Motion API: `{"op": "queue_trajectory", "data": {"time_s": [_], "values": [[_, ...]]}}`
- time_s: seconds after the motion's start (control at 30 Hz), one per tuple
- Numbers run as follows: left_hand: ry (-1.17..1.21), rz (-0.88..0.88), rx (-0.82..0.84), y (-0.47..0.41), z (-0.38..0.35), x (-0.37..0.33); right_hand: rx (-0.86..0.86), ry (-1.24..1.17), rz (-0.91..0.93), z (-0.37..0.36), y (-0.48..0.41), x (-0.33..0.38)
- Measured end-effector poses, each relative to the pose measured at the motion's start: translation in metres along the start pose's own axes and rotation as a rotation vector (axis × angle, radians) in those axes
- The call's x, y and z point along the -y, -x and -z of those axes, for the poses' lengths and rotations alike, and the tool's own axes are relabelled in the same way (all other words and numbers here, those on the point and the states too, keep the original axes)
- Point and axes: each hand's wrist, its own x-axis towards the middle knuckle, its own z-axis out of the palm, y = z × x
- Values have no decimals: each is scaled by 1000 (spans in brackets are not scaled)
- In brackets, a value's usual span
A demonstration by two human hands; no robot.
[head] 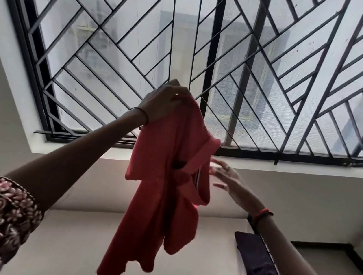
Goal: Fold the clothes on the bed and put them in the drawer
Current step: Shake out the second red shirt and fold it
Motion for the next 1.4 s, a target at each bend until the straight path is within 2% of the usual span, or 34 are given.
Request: {"op": "queue_trajectory", "data": {"time_s": [0.2, 0.27, 0.4, 0.47, 0.57, 0.7, 0.8, 0.9, 1.03, 1.23, 1.33, 1.4], "values": [[7, 37, -64, -5, 13, 13, 205, 191, -150, -25, 13, -71], [4, 42, -66, -6, 15, 12, 147, 179, -128, -47, 14, -86], [17, 17, -53, -9, 21, 16, -141, 14, -19, -77, 3, -87], [25, 6, -35, -9, 25, 23, -262, -31, 1, -71, -8, -81], [48, 3, 6, -3, 36, 41, -358, -30, -6, -40, -13, -72], [-10, 70, 101, 23, 45, 73, -442, -19, 75, 13, -11, -46], [-56, 155, 264, 48, 39, 95, -396, -5, 148, 34, -9, -4], [-97, 199, 296, 69, 24, 113, -369, 29, 176, 41, -14, 21], [130, 320, 372, 97, -1, 111, -416, 31, 194, 45, -21, 34], [473, 594, 349, 139, -53, 75, -393, 81, 293, 40, -22, 46], [681, 704, 425, 152, -71, 53, -393, 24, 302, 34, -21, 59], [717, 711, 533, 158, -83, 46, -391, 40, 324, 33, -21, 65]]}}
